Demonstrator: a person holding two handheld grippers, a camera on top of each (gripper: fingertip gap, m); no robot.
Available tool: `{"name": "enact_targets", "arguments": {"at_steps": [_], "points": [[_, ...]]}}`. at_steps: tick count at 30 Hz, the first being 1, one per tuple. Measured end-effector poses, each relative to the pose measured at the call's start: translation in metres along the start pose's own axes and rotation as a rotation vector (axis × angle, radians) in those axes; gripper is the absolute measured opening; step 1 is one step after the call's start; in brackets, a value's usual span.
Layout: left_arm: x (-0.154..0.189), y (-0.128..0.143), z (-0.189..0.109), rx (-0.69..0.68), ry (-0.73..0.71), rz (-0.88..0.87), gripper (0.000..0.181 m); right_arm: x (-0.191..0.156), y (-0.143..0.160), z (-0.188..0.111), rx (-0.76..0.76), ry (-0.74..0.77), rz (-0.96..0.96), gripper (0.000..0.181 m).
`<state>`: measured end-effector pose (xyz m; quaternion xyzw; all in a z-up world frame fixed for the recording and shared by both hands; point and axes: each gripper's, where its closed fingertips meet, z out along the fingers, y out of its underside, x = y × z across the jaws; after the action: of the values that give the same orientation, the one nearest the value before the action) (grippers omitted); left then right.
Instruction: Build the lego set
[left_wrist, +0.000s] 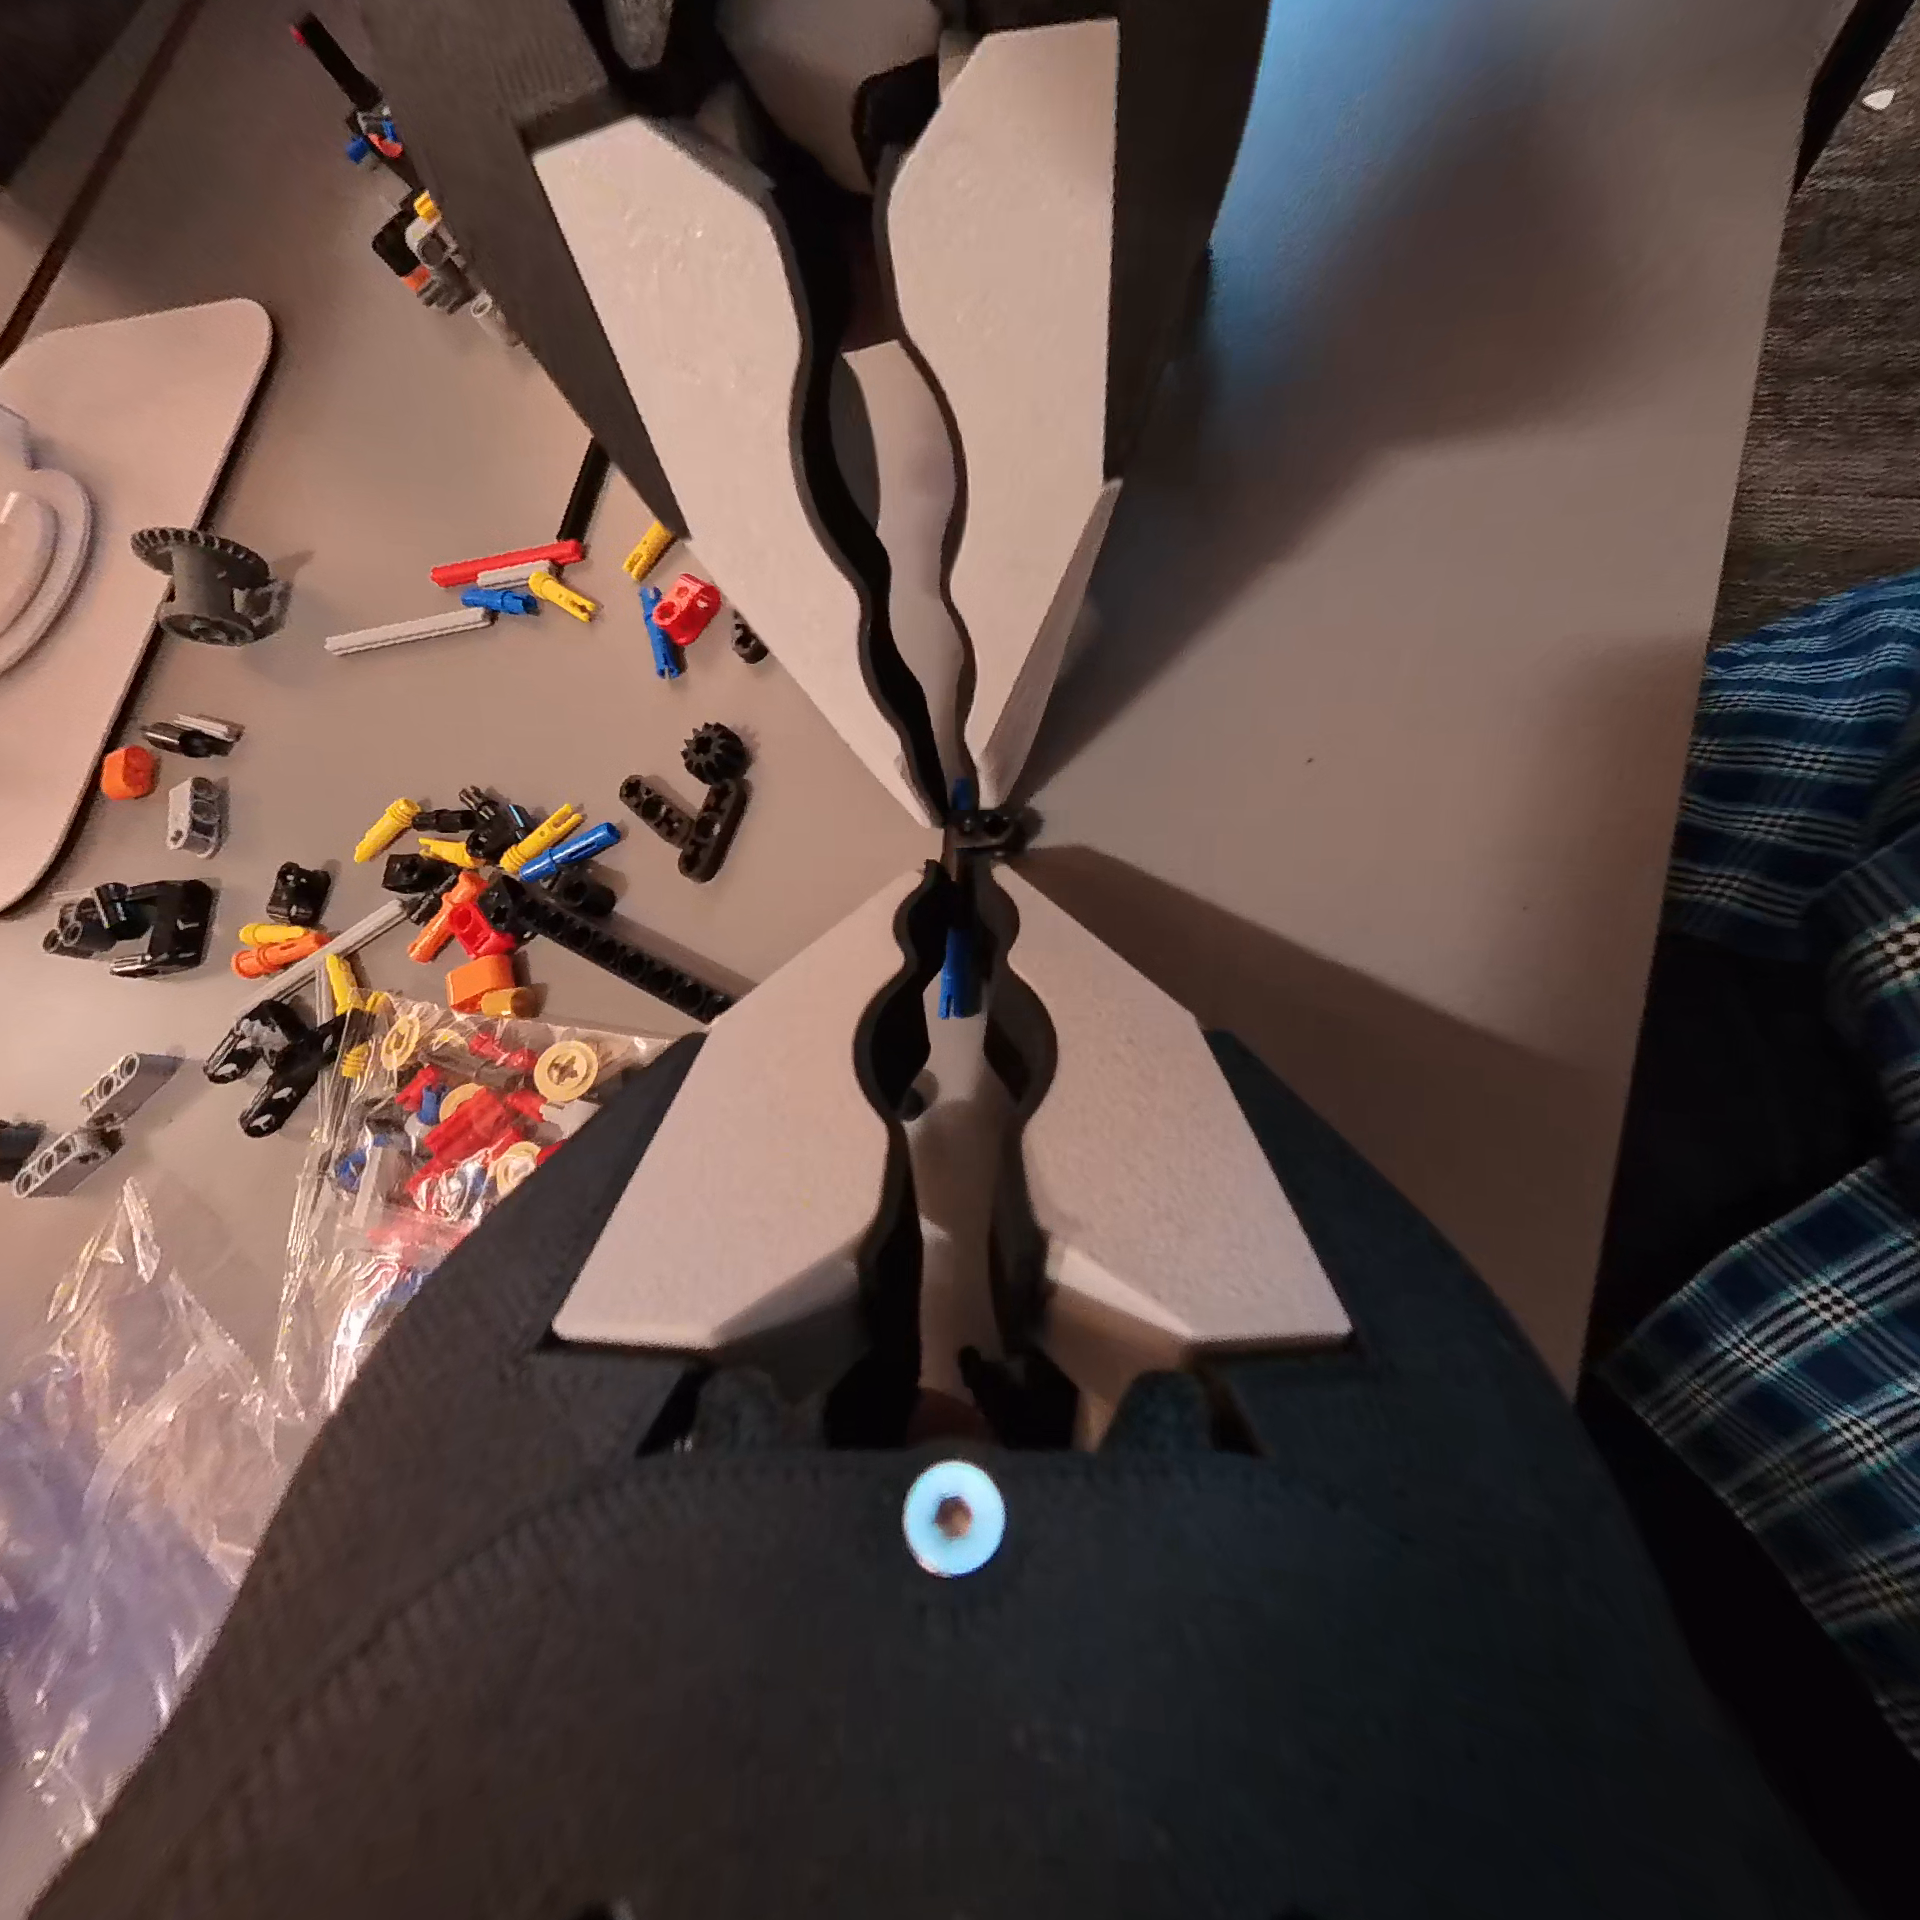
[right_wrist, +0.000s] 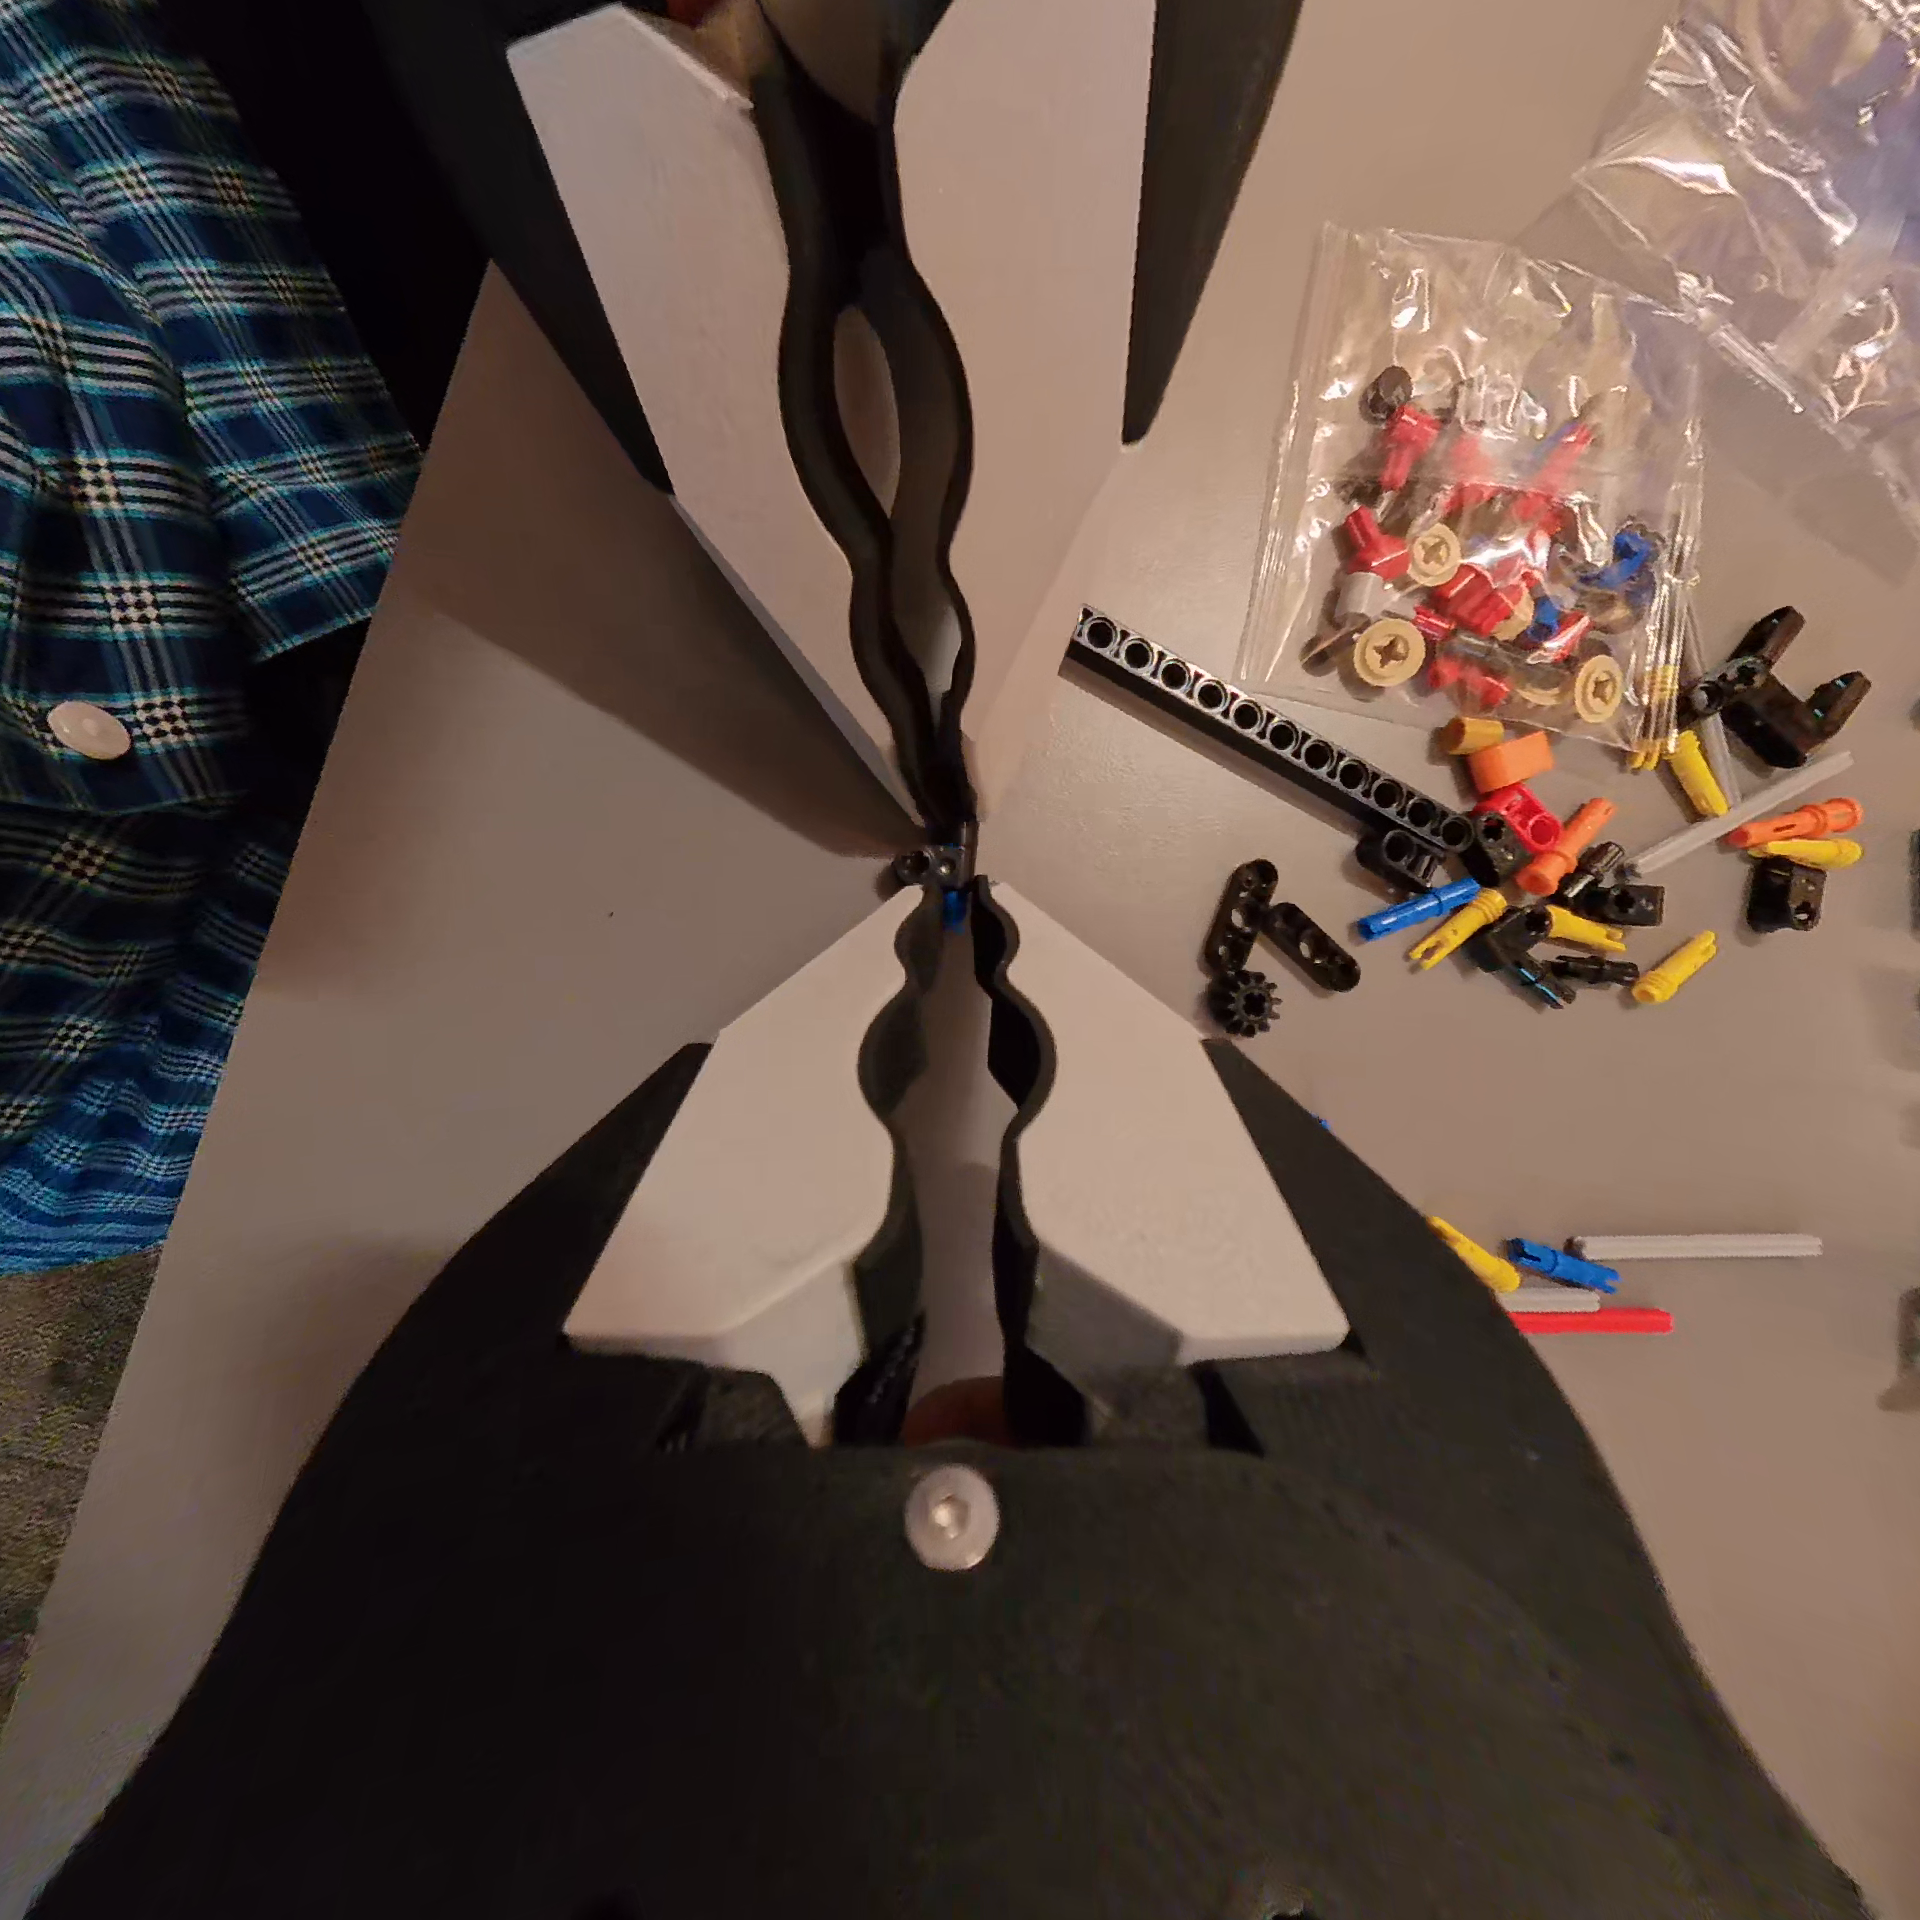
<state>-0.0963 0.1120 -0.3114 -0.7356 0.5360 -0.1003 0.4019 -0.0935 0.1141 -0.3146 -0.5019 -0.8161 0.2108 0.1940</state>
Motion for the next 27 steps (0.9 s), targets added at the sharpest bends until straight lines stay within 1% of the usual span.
{"name": "enact_targets", "arguments": {"at_steps": [1, 6, 10, 13, 16, 20, 21, 22, 25, 27], "points": [[0.0, 0.0, 0.0, -0.001, 0.0, 0.0, 0.002, 0.0, 0.0, 0.0, -0.007, -0.004, -0.001, 0.0], [0.0, 0.0, 0.0, 0.0, 0.004, -0.007, 0.002, -0.001, 0.001, 0.0, -0.013, -0.013, -0.011, 0.001], [-0.001, -0.002, 0.001, 0.006, -0.013, 0.004, 0.001, 0.002, 0.003, -0.007, -0.018, 0.021, -0.018, 0.005], [-0.002, -0.003, 0.002, 0.009, -0.005, -0.022, 0.001, 0.001, 0.002, -0.011, 0.002, 0.011, -0.008, 0.014], [-0.006, -0.005, 0.005, 0.001, -0.028, -0.005, 0.0, -0.004, 0.007, -0.007, -0.032, 0.014, -0.043, 0.027], [-0.006, -0.01, 0.011, 0.006, -0.034, 0.003, 0.001, 0.0, 0.006, -0.007, -0.015, 0.042, -0.045, 0.023], [-0.006, -0.011, 0.011, 0.007, -0.032, 0.003, 0.0, 0.001, 0.007, -0.006, -0.02, 0.051, -0.057, 0.015], [-0.006, -0.012, 0.012, 0.008, -0.03, 0.003, 0.0, 0.003, 0.008, -0.007, -0.026, 0.064, -0.07, 0.011], [-0.007, -0.012, 0.011, 0.006, -0.028, 0.005, 0.002, 0.003, 0.009, -0.008, -0.021, 0.054, -0.066, 0.011], [-0.009, -0.011, 0.008, 0.009, -0.036, 0.002, 0.007, 0.004, 0.011, -0.009, -0.02, 0.058, -0.067, 0.011]]}}
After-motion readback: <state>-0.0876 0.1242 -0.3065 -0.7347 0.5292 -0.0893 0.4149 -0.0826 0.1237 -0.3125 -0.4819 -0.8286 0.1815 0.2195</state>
